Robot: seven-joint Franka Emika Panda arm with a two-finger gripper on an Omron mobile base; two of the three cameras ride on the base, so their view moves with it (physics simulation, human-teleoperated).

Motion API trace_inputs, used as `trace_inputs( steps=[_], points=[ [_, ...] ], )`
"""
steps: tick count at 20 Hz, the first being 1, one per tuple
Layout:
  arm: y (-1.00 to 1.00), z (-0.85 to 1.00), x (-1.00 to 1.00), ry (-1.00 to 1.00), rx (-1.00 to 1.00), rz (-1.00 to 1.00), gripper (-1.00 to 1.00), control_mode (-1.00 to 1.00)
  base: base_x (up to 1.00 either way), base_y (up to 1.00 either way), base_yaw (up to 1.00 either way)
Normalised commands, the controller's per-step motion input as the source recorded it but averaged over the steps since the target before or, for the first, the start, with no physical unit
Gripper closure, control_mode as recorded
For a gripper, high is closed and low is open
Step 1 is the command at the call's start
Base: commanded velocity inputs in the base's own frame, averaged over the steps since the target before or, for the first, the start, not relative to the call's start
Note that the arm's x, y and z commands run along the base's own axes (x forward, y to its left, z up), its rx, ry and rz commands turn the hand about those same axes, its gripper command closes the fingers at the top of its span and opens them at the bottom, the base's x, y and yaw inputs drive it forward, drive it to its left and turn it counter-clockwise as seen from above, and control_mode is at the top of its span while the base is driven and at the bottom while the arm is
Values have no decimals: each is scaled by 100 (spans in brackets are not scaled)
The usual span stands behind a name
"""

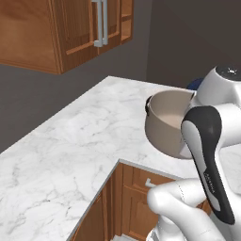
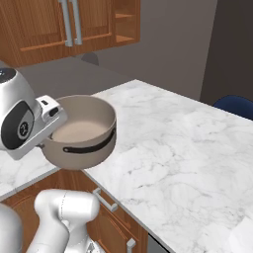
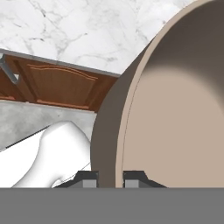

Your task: Pick the pot and glass cup and place them in the sink. Then turn on the water.

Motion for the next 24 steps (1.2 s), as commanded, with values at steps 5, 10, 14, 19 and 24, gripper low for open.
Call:
trace_inputs(
  steps=[5, 10, 14, 19, 24],
  points=[
    [0, 0, -4, 0, 0, 0, 100, 100, -1, 0, 0],
    [0, 0, 0, 0, 0, 0, 100, 100, -20, 0, 0],
    [0, 0, 0, 0, 0, 0, 100, 100, -48, 0, 1],
    [0, 0, 0, 0, 0, 0, 100, 100, -60, -6, 7],
    [0, 0, 0, 0, 0, 0, 100, 100, -47, -11, 12]
  ],
)
